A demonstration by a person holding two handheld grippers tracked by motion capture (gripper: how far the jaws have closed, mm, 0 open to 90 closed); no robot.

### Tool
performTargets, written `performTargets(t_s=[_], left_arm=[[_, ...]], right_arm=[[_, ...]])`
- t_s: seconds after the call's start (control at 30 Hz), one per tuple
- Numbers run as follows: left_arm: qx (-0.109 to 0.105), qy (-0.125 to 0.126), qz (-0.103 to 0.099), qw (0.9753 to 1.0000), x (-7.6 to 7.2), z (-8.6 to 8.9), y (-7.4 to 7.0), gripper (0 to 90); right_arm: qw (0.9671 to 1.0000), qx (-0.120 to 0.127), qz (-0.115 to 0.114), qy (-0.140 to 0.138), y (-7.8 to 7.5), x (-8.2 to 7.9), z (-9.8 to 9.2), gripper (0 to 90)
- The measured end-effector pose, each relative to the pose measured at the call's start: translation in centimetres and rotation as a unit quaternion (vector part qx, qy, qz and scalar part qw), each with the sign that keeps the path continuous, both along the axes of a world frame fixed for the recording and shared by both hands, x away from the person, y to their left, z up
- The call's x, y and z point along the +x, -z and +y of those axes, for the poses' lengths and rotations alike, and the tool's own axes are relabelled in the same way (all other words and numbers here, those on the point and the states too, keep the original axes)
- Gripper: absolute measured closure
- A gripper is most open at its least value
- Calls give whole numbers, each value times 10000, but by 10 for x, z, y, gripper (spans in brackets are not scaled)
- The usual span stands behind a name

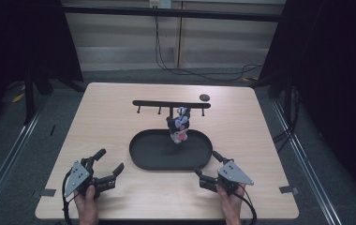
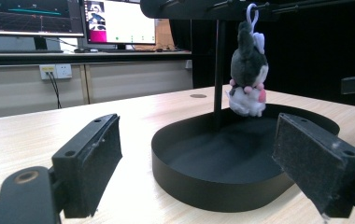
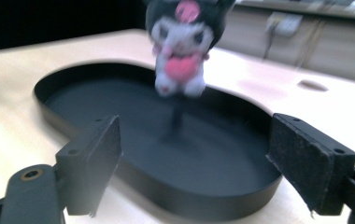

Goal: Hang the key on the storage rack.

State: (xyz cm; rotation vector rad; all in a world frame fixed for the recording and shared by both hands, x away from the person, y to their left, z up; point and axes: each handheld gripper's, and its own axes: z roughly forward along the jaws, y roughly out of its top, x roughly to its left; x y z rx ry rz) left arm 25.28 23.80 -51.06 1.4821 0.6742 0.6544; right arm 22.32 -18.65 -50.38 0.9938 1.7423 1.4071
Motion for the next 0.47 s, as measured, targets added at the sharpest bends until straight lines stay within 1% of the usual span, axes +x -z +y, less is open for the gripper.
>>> performTargets(t_s=[0.03,0.07,0.1,0.17,0.2,0.27,0.33,0.37,0.4,0.43,0.47], left_arm=[[-1,-3,-1,10000,0,0,0,152],[-1,-3,-1,10000,0,0,0,152],[-1,1,4,10000,0,0,0,152],[0,-2,1,10000,0,0,0,152],[1,-6,-1,10000,0,0,0,151],[14,-33,-5,10000,0,0,0,151],[22,5,-6,10000,0,0,0,150],[3,-17,5,10000,0,0,0,151],[9,-8,4,10000,0,0,0,150],[9,-9,4,10000,0,0,0,150],[9,-9,4,10000,0,0,0,151]], right_arm=[[9999,126,-62,12,3,-1,0,161],[9996,207,-170,61,3,-4,-1,155],[9994,256,-236,63,4,-6,0,139],[9985,366,-416,8,5,-11,0,138],[9977,416,-532,-21,6,-13,-1,138],[9955,550,-778,7,7,-18,-3,138],[9932,677,-943,-99,8,-21,-6,138],[9927,684,-991,-96,9,-21,-6,138],[9932,602,-990,-143,8,-21,-5,138],[9939,532,-943,-194,8,-20,-4,138],[9939,532,-943,-194,8,-20,-4,138]])
